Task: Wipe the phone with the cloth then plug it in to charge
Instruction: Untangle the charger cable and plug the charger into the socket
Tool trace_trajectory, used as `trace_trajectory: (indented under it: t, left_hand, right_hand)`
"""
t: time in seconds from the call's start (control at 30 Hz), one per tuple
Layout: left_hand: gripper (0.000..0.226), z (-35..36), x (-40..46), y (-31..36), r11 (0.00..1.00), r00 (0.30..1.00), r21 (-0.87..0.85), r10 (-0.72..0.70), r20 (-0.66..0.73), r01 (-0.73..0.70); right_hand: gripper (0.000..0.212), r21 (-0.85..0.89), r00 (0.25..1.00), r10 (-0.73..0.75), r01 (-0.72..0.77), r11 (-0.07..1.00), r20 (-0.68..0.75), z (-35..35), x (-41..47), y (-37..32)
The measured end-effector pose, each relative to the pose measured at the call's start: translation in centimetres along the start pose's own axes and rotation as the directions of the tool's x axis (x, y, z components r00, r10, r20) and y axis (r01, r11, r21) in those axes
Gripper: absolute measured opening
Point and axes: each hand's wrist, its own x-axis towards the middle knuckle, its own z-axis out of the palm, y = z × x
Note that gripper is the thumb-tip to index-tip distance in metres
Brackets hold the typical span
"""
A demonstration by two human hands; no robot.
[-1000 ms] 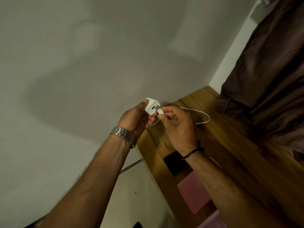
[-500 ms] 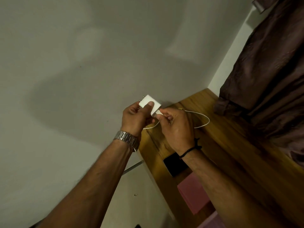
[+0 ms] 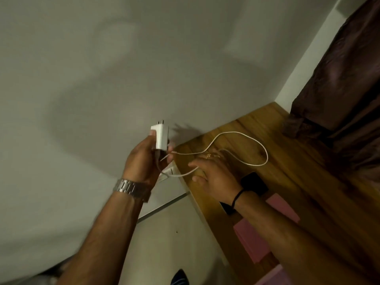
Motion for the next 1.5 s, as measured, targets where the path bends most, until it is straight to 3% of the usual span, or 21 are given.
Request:
trace_trajectory:
  t: [0.07, 0.13, 0.17, 0.23, 0.27, 0.33, 0.37, 0.4, 0.47, 0.53, 0.7, 0.83, 0.93, 1.1, 1.5]
  left_hand:
    - [0.019, -2.6, 0.1, -1.5, 0.998, 0.989, 0.038, -0.045, -0.138, 0.05]
    - [0.015, -5.2, 0.6, -3.4, 0.992, 0.963, 0.005, -0.124, -0.239, 0.129]
    - [0.017, -6.4, 0.8, -4.4, 0.985, 0.949, -0.017, -0.168, -0.265, 0.17]
    - [0.017, -8.6, 1.5, -6.4, 0.967, 0.921, -0.023, -0.248, -0.301, 0.253]
    - [0.016, -9.6, 1.8, -7.4, 0.955, 0.903, -0.009, -0.283, -0.322, 0.296]
    - [0.019, -11.7, 2.6, -9.4, 0.93, 0.868, 0.027, -0.331, -0.37, 0.366]
    - [0.02, -12.6, 3.0, -10.4, 0.919, 0.853, 0.052, -0.341, -0.395, 0.391]
    - [0.021, -13.4, 3.6, -11.3, 0.909, 0.842, 0.08, -0.342, -0.418, 0.408]
    - [0.022, -14.6, 5.0, -12.9, 0.892, 0.832, 0.128, -0.342, -0.437, 0.434]
    - [0.027, -15.5, 6.7, -14.5, 0.867, 0.827, 0.17, -0.362, -0.43, 0.468]
    - [0.025, -17.1, 11.1, -17.6, 0.849, 0.817, 0.165, -0.402, -0.414, 0.502]
    - [0.022, -18.0, 13.6, -19.2, 0.847, 0.827, 0.166, -0.42, -0.375, 0.506]
    - [0.015, -18.5, 14.8, -20.2, 0.855, 0.829, 0.145, -0.422, -0.368, 0.499]
    - [0.014, -19.2, 16.3, -21.0, 0.892, 0.845, 0.083, -0.387, -0.369, 0.445]
    - [0.038, -19.8, 16.7, -22.0, 0.921, 0.868, 0.058, -0.34, -0.363, 0.385]
  right_hand:
    - [0.042, -0.078, 0.999, 0.017, -0.021, 0.997, -0.05, 1.8, -0.7, -0.9]
    - [0.025, -0.007, 0.987, 0.001, -0.002, 1.0, -0.16, 4.2, -1.7, -2.7]
    - [0.015, 0.104, 0.988, 0.03, -0.015, 0.994, -0.15, 5.8, -2.1, -3.7]
    - [0.025, 0.408, 0.981, 0.174, -0.192, 0.893, 0.081, 9.2, -2.5, -5.4]
    - [0.029, 0.509, 0.931, 0.242, -0.354, 0.784, 0.275, 10.9, -2.5, -5.9]
    - [0.038, 0.564, 0.695, 0.283, -0.709, 0.423, 0.661, 14.1, -2.3, -6.3]
    - [0.049, 0.55, 0.596, 0.246, -0.802, 0.235, 0.764, 15.7, -2.1, -6.1]
    - [0.058, 0.552, 0.558, 0.242, -0.828, 0.1, 0.794, 17.3, -1.7, -5.7]
    - [0.057, 0.628, 0.573, 0.323, -0.773, -0.093, 0.753, 20.2, -0.5, -4.6]
    - [0.039, 0.719, 0.61, 0.418, -0.672, -0.178, 0.673, 22.8, 0.9, -3.5]
    - [0.004, 0.796, 0.59, 0.567, -0.563, -0.223, 0.575, 27.3, 4.0, -1.7]
    - [0.02, 0.809, 0.538, 0.649, -0.545, -0.22, 0.538, 29.3, 6.1, -0.2]
    - [0.014, 0.809, 0.524, 0.68, -0.56, -0.177, 0.512, 30.7, 7.1, 0.9]
    - [0.028, 0.821, 0.53, 0.7, -0.554, -0.14, 0.478, 32.1, 8.5, 1.6]
    - [0.02, 0.831, 0.578, 0.678, -0.549, -0.088, 0.454, 33.4, 8.8, 2.5]
